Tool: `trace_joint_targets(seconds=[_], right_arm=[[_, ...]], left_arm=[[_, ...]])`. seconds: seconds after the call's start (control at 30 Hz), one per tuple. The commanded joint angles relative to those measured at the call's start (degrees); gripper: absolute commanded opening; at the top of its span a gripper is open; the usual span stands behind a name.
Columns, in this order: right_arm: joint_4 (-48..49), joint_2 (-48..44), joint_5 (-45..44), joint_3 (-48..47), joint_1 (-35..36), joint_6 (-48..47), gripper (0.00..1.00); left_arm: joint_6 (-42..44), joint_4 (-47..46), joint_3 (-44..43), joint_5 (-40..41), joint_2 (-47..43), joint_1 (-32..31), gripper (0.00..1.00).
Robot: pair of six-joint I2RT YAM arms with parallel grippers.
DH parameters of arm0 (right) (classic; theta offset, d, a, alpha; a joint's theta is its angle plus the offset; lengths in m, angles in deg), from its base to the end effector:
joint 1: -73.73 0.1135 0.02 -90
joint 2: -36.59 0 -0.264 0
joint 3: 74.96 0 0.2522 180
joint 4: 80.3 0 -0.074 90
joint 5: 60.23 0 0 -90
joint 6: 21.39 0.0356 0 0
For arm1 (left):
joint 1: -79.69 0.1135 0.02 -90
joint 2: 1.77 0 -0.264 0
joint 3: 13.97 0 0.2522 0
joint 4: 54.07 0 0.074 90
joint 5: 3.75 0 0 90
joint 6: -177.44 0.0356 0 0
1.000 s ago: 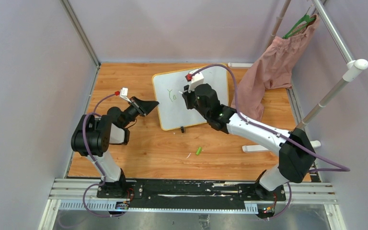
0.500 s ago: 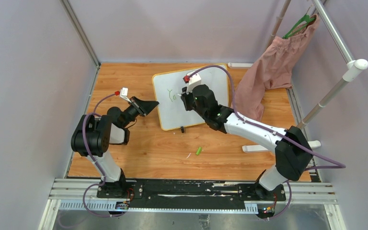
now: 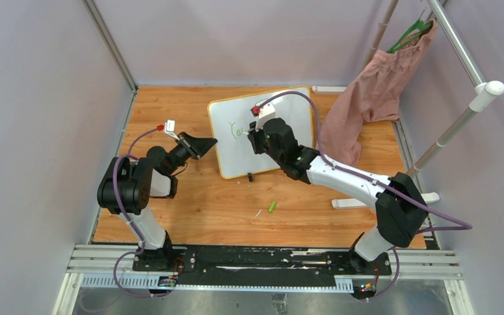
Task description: Write a sentence on the whiteboard
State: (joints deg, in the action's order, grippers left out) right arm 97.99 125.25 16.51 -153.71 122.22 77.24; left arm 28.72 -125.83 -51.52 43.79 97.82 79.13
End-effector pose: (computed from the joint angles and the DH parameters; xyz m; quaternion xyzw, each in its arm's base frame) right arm 0.2505 0.2707 0.3121 -0.1938 0.7486 0.2215 0.5941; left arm 0.2808 -0.0268 0.1680 -0.0501 0.6597 -0.5553 0.5039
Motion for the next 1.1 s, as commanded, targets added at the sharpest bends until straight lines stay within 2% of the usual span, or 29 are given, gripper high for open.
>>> trace_joint_targets(seconds=[0.0, 0.37, 1.07], right_arm=[[-1.06, -0.9, 0.21, 2.62, -0.65, 0.9, 0.0], [-1.22, -2.6, -1.54, 4.69, -0.62, 0.97, 0.0], [-2.73, -3.11, -3.07, 1.41, -2.52, -0.51, 0.0]], left_arm=[[-0.43, -3.12, -0.99, -1.05, -1.77, -0.59, 0.0], [-0.39, -3.13, -0.91, -1.14, -2.04, -0.65, 0.0], [-0.26, -3.1, -0.91, -1.31, -2.13, -0.76, 0.0]])
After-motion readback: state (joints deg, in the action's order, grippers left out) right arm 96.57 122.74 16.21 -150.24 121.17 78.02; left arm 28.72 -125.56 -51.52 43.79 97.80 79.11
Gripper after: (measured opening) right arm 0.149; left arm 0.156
